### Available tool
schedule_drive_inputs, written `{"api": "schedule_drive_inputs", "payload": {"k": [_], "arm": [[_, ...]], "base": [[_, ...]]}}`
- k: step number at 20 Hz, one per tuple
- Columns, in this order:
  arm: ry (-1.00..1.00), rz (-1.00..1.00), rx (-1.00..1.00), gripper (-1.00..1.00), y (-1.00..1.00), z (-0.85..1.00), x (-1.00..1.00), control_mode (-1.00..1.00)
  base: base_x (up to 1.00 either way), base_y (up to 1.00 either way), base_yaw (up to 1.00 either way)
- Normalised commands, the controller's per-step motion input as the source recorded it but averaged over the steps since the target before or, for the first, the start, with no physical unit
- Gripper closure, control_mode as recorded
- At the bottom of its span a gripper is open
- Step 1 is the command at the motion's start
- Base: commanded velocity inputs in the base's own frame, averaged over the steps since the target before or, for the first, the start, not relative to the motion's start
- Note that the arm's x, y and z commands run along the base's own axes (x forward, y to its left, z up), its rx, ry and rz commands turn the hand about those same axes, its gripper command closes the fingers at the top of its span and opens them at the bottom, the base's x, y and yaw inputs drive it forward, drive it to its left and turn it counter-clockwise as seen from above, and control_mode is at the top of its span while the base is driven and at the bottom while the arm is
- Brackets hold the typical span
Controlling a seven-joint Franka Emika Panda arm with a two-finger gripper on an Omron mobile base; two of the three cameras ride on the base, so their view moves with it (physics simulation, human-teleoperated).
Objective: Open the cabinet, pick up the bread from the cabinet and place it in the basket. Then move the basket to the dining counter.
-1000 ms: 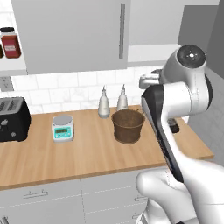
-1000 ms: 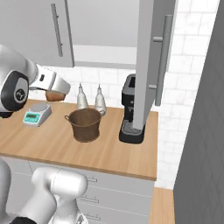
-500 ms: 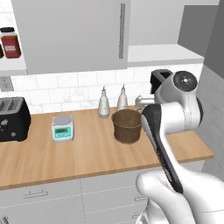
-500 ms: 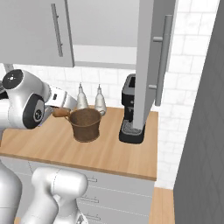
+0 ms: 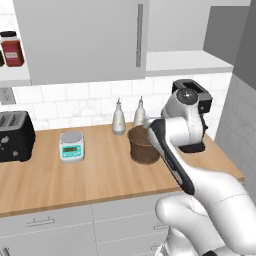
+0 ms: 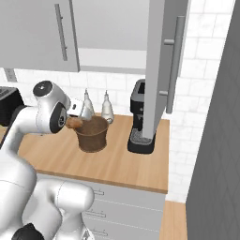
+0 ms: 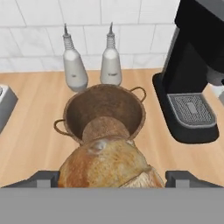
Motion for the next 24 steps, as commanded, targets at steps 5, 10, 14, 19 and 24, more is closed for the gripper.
{"api": "schedule_drive_inputs", "payload": {"k": [5, 10, 14, 19, 24], "arm": [[0.17, 0.00, 0.00, 1.00, 0.01, -0.36, 0.90, -1.00], [0.15, 0.00, 0.00, 1.00, 0.00, -0.41, 0.66, -1.00], [0.09, 0.00, 0.00, 1.00, 0.02, -0.48, 0.26, -1.00], [0.04, 0.00, 0.00, 1.00, 0.05, -0.42, 0.17, -1.00], [0.05, 0.00, 0.00, 1.00, 0.04, -0.39, 0.17, -1.00]], "base": [[0.00, 0.00, 0.00], [0.00, 0.00, 0.00], [0.00, 0.00, 0.00], [0.00, 0.00, 0.00], [0.00, 0.00, 0.00]]}}
